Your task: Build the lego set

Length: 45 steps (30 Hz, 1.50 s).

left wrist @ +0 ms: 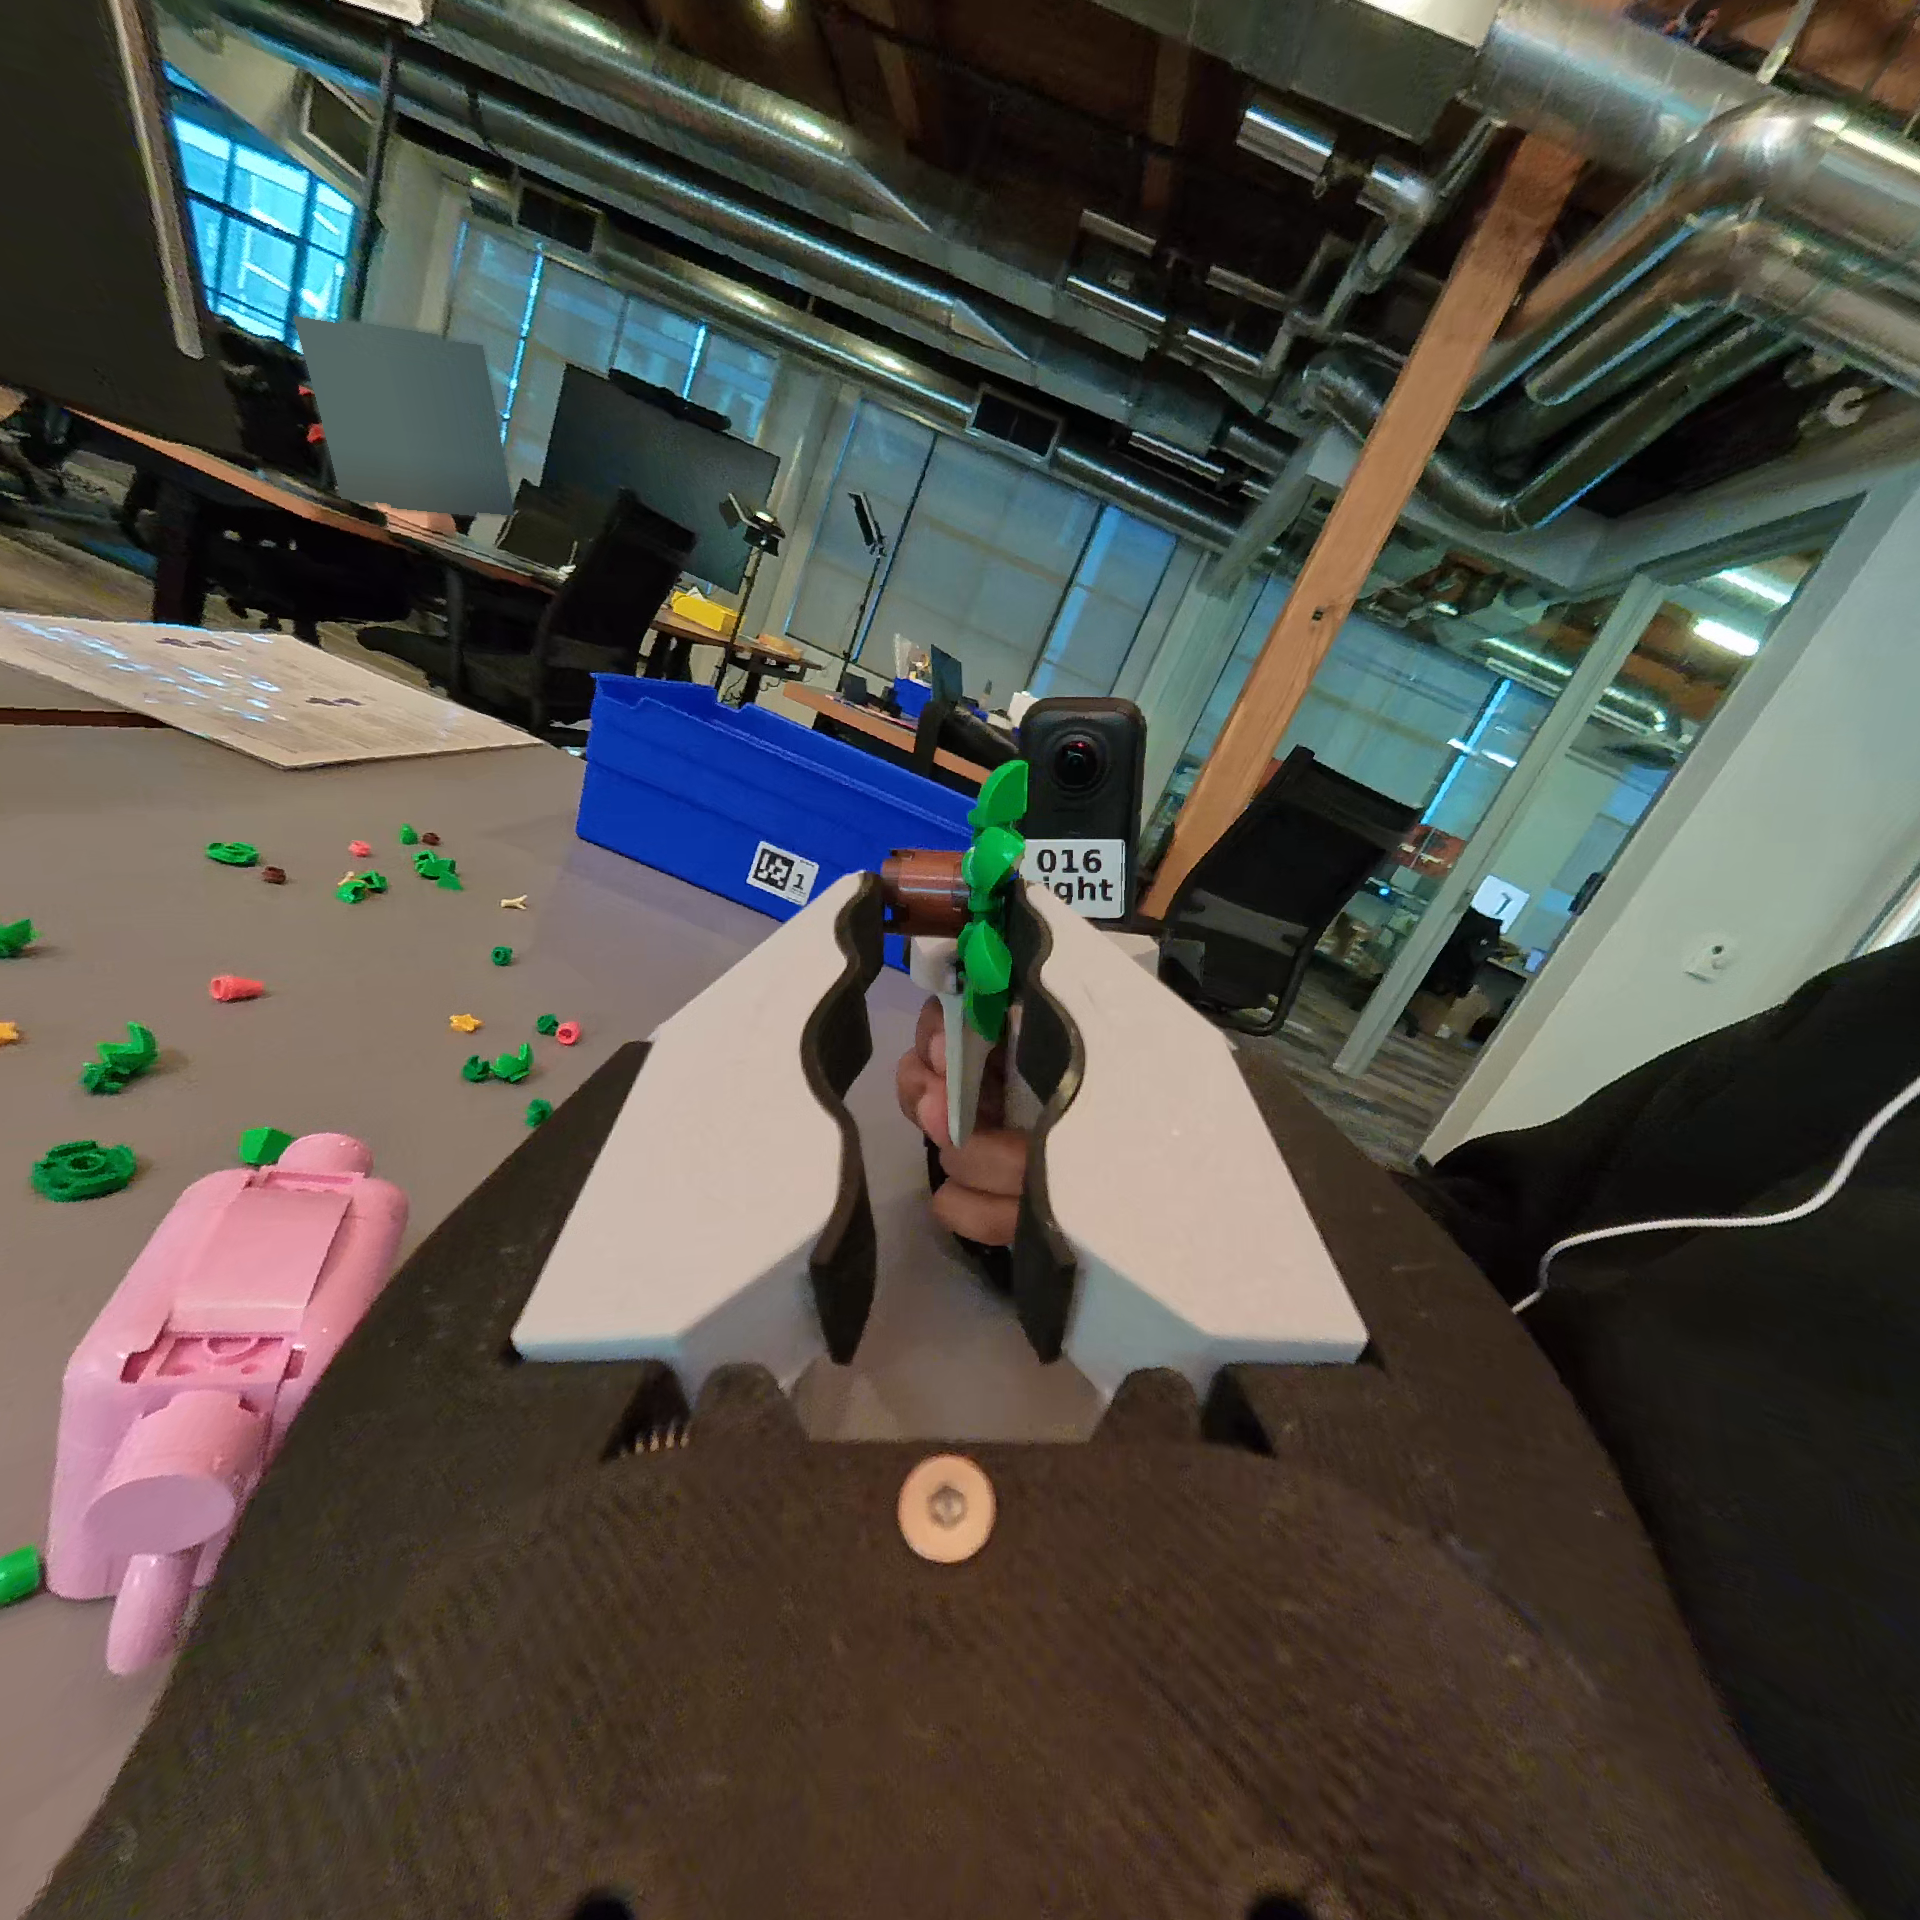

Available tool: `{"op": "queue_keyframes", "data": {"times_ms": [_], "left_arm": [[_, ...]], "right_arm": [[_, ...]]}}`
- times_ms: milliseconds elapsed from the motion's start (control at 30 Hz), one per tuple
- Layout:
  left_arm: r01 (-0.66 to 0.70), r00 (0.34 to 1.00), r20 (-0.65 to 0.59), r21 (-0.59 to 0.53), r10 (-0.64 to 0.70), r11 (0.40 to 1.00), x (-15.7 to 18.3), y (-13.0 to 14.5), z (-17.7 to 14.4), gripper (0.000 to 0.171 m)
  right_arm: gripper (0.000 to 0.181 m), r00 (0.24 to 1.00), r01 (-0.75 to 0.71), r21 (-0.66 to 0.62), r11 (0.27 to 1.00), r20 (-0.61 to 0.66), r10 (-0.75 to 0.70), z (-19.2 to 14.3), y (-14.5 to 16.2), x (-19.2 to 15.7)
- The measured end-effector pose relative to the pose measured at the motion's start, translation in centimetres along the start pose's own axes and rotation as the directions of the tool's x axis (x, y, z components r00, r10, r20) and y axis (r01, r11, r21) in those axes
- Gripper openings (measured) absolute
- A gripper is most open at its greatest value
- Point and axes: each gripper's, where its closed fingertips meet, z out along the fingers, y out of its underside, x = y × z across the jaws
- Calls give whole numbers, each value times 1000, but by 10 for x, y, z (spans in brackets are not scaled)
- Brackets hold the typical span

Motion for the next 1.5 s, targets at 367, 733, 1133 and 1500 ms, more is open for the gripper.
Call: {"op": "queue_keyframes", "data": {"times_ms": [367,733,1133,1500], "left_arm": [[-105,991,77,-40,108,994,-5,4,1,18],[64,998,26,39,-65,997,-12,-4,-6,18],[116,993,0,-15,-116,993,-11,6,-1,18],[71,997,18,-103,-70,992,-9,19,5,18]], "right_arm": [[5,992,-125,-6,992,22,125,-1,2,4],[25,998,-54,146,988,-23,58,-13,-22,11],[21,999,-44,157,987,-21,48,-15,-24,10],[19,1000,-5,149,989,-25,9,-15,-24,7]]}}
